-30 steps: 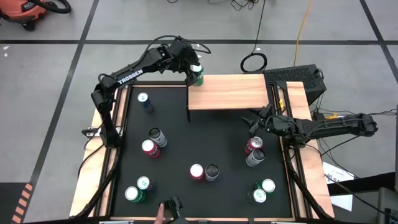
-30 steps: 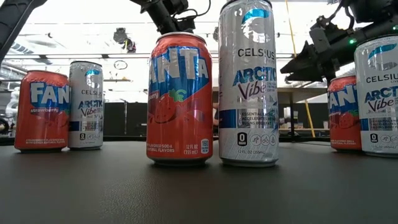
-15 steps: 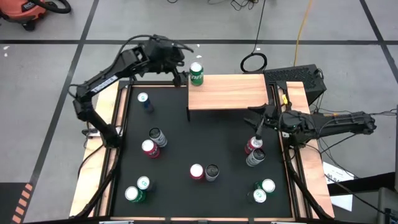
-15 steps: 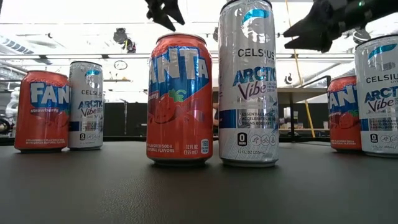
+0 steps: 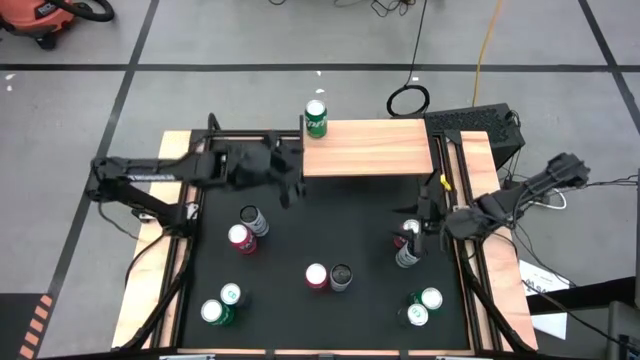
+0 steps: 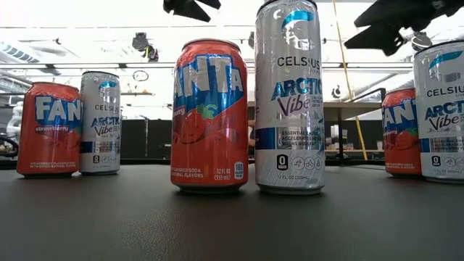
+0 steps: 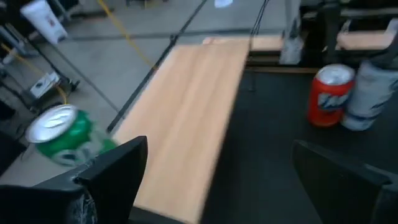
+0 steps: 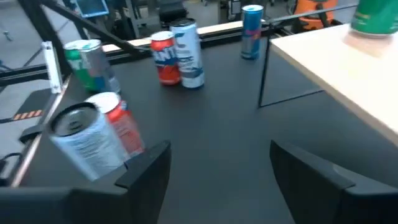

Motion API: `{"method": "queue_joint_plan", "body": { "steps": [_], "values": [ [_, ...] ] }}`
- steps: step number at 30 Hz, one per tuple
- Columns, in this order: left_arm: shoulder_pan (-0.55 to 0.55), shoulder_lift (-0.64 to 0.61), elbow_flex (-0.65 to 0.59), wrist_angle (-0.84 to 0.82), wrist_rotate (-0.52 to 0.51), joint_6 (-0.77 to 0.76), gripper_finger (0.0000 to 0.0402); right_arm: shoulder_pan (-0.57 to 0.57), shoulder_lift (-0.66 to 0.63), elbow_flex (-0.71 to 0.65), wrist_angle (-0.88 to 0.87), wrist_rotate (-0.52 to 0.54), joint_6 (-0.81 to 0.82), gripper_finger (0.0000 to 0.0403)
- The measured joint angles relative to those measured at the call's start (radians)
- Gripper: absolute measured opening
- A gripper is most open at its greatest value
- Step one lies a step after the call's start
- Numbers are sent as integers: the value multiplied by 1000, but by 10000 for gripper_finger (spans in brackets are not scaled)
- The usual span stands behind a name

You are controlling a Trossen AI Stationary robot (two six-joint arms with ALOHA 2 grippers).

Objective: Place canned beverage on shelf
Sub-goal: Put the right green soda can on the shelf

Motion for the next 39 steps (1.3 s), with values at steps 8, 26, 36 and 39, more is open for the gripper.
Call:
{"method": "queue_joint_plan", "body": {
  "steps": [8, 26, 36, 39],
  "values": [
    [-255, -24, -249, 311, -144, -67, 390, 219, 148, 179, -85, 99, 53, 245],
    [-425, 130, -375, 671, -205, -81, 390, 408, 551, 695, -860, -231, 561, 250],
    [-401, 167, -375, 702, -201, -80, 390, 455, 631, 697, -1107, -513, 852, 290],
    [-397, 167, -374, 702, -197, -80, 390, 473, 649, 697, -1076, -540, 883, 305]
  ]
}}
